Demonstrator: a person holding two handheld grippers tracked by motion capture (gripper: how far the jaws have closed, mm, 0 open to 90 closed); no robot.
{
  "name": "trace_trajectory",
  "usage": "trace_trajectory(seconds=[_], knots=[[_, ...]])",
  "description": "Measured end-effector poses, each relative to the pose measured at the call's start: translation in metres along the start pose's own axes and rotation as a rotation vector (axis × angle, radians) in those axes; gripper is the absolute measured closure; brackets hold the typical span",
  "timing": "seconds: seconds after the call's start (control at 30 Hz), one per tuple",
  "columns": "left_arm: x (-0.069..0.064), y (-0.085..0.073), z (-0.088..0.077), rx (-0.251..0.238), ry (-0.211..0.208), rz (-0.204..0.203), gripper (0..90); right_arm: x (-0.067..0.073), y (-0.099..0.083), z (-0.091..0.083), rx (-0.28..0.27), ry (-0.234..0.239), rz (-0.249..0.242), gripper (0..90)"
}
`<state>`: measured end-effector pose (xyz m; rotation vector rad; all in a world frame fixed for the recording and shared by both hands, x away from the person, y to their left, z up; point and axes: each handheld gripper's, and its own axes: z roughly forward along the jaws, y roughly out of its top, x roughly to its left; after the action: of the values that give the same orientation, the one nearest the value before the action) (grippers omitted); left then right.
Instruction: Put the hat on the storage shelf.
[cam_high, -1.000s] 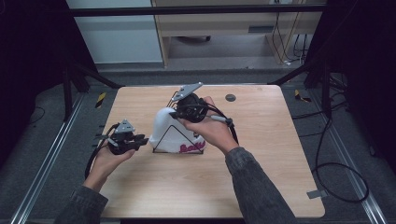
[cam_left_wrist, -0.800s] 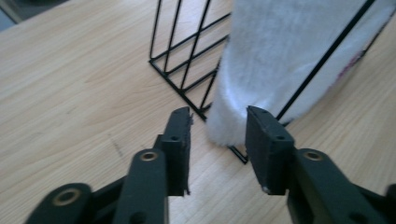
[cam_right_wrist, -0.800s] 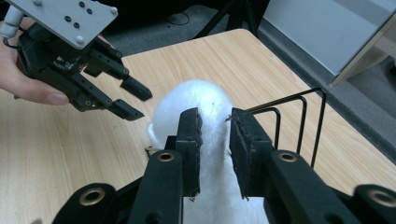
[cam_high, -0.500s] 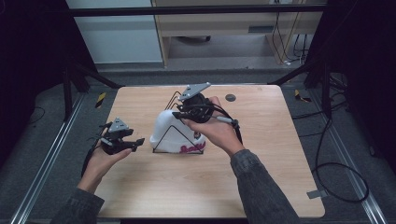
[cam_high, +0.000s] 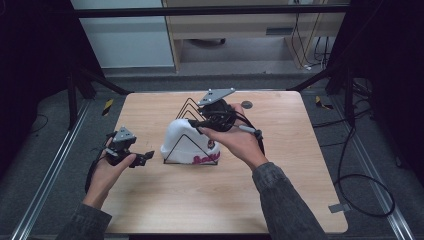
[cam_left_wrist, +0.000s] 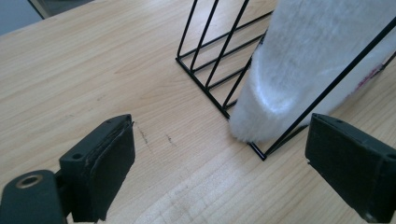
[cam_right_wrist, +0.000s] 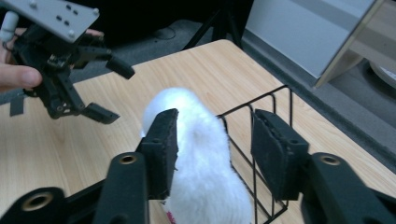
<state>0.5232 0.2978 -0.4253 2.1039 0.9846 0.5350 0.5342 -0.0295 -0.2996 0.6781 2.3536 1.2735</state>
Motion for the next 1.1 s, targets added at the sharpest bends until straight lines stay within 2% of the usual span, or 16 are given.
trace_trajectory(seconds=[0.1,0.17,0.23,0.33,0.43,0.57,0.83,1.1], knots=[[-0.001,-0.001,-0.001,0.002,-0.007,0.0,6.7,-0.002,-0.002,-0.006,-0.019,-0.011,0.021,43.9],[-0.001,-0.001,-0.002,-0.015,-0.011,0.005,6.4,-0.003,-0.004,-0.011,-0.027,-0.019,0.024,40.5],[-0.001,-0.004,-0.001,-0.028,-0.022,-0.007,5.6,-0.002,-0.005,-0.016,-0.032,-0.028,0.027,36.6],[-0.001,-0.009,0.001,-0.023,-0.006,-0.015,5.4,-0.001,-0.01,-0.026,-0.042,-0.042,0.036,28.3],[-0.001,-0.015,0.003,-0.018,-0.019,-0.032,5.4,0.0,-0.013,-0.034,-0.05,-0.071,0.035,22.2],[0.0,-0.021,0.004,-0.02,0.008,-0.025,5.4,-0.004,-0.018,-0.043,-0.052,-0.108,0.042,14.9],[0.004,-0.028,0.005,-0.016,0.02,-0.032,5.4,-0.014,-0.027,-0.057,-0.068,-0.153,0.055,10.0],[0.008,-0.032,0.011,0.01,0.01,-0.065,4.4,-0.019,-0.041,-0.068,-0.072,-0.211,0.05,6.4]])
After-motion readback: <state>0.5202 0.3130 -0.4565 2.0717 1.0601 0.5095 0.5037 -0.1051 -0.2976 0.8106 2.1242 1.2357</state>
